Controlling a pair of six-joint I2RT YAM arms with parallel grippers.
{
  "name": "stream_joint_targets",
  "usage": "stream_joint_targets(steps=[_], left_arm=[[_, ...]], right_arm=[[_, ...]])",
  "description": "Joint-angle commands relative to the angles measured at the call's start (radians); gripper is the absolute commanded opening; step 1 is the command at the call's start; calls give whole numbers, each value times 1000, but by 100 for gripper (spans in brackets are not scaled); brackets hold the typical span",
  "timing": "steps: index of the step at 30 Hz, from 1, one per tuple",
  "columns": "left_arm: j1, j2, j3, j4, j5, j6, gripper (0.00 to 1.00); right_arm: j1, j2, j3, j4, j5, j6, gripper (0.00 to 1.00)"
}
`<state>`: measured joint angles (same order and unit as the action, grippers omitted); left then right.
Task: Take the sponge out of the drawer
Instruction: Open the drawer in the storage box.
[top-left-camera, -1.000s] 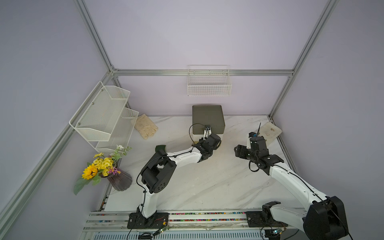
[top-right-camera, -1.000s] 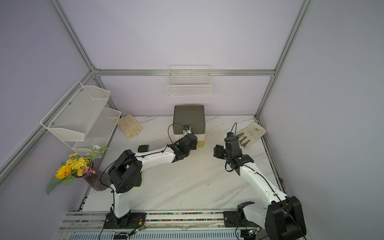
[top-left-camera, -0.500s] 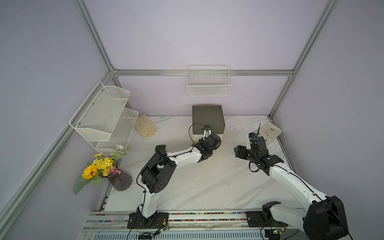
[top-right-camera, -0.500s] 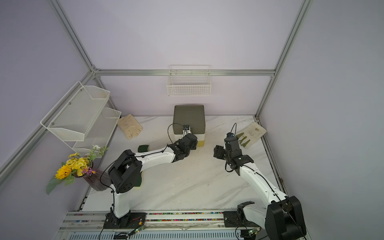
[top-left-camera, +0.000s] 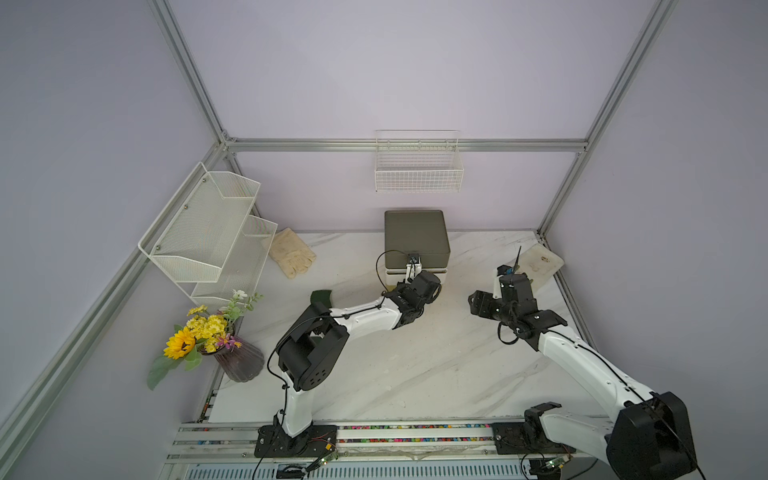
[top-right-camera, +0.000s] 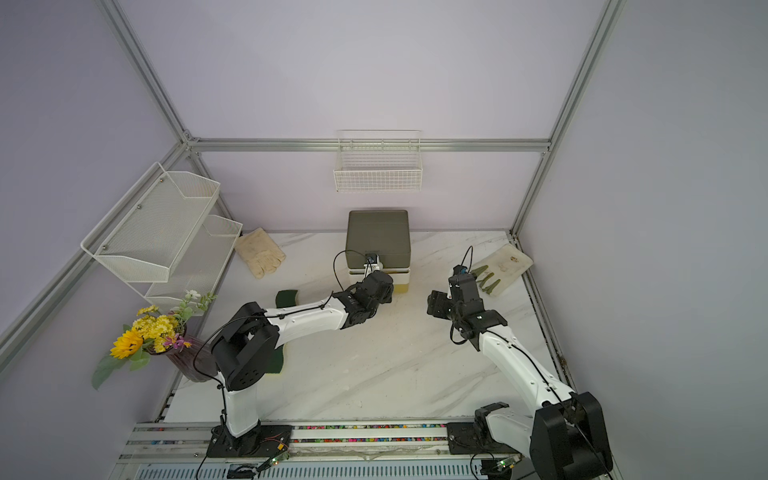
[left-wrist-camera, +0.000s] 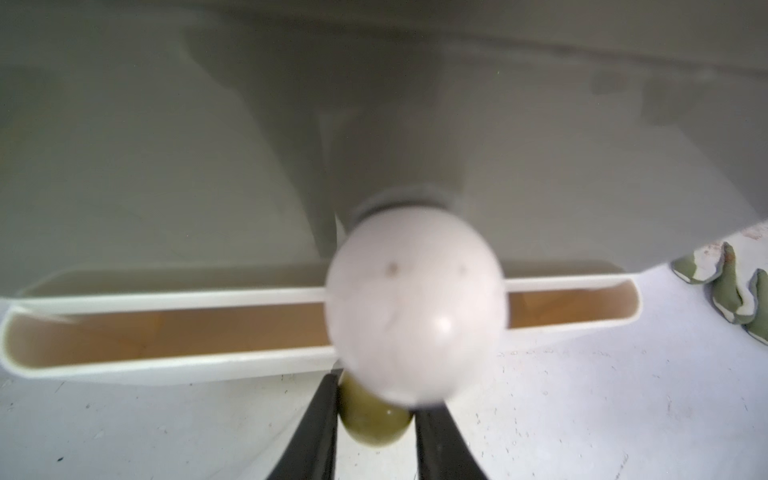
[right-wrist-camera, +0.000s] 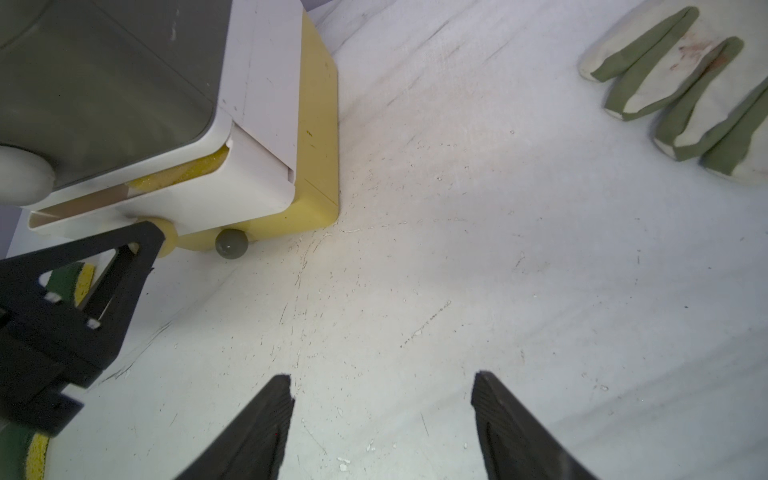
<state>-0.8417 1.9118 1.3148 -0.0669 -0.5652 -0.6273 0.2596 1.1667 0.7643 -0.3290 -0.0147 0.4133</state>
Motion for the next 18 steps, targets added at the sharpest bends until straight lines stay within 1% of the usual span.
stream_joint_targets(steps=[1,18], left_arm=[[-31,-52,-33,-6,39,-42,6],[-137,-232,-211,-17,4,-136,8]], right_arm=[[-5,-20,-17,22,7,-7,73],[-5,-24,-19,26,-1,-3,73]])
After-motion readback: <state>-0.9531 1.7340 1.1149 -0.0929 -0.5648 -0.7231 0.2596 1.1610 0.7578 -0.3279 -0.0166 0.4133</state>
